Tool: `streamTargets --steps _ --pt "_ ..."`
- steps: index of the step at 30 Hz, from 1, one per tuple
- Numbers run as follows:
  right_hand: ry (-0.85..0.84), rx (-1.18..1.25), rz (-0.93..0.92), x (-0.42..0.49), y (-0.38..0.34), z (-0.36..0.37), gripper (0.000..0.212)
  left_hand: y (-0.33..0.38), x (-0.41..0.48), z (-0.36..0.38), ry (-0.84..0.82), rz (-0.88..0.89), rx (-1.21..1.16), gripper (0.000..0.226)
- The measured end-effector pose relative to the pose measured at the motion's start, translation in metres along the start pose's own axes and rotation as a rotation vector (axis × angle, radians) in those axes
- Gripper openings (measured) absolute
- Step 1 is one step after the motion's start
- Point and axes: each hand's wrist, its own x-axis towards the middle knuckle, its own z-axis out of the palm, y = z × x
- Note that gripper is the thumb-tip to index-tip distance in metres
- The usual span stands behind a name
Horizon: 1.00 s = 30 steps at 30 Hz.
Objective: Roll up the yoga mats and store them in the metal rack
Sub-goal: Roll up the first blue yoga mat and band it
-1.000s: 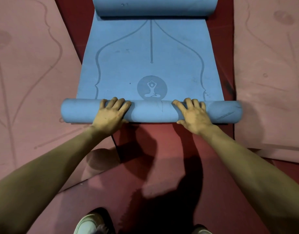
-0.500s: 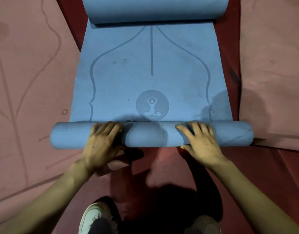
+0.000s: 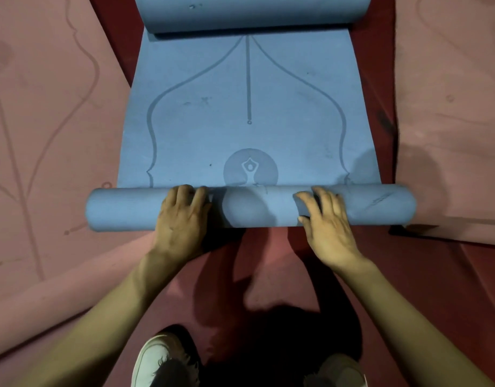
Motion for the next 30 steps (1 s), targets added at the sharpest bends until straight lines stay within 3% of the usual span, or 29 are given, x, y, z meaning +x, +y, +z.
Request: streamTargets --steps 3,5,12,16,21,25,30 --pt "0.047 0.034 0.026 0.007 -0.002 0.003 0.040 0.006 0.006 -0.009 0.147 -0.064 -0.185 0.033" --pt "0.100 0.011 0.053 0.010 -0.004 0.002 0.038 0.008 0.011 -0.013 0.185 -0.067 -0.100 0.029" --pt "0.045 -0.072 -0.020 0.036 0.003 -0.008 0.040 0.012 -0.002 0.005 0.126 0.018 -0.064 0.059" --pt "0.063 -0.038 0.064 0.048 0.003 -0.005 0.022 0.010 0.012 0.008 0.109 -0.022 -0.111 0.066" --pt "0.131 -0.079 0.075 0.062 -0.005 -0.001 0.027 0.002 0.027 0.006 0.127 -0.003 -0.096 0.079" --pt "-0.024 -0.012 0.018 0.054 0.007 -0.006 0.050 -0.004 0.033 0.002 0.139 0.009 -0.141 0.080" --pt "-0.003 -0.038 0.054 0.057 0.005 -0.001 0.048 -0.007 0.037 0.003 0.101 0.043 -0.129 0.065"
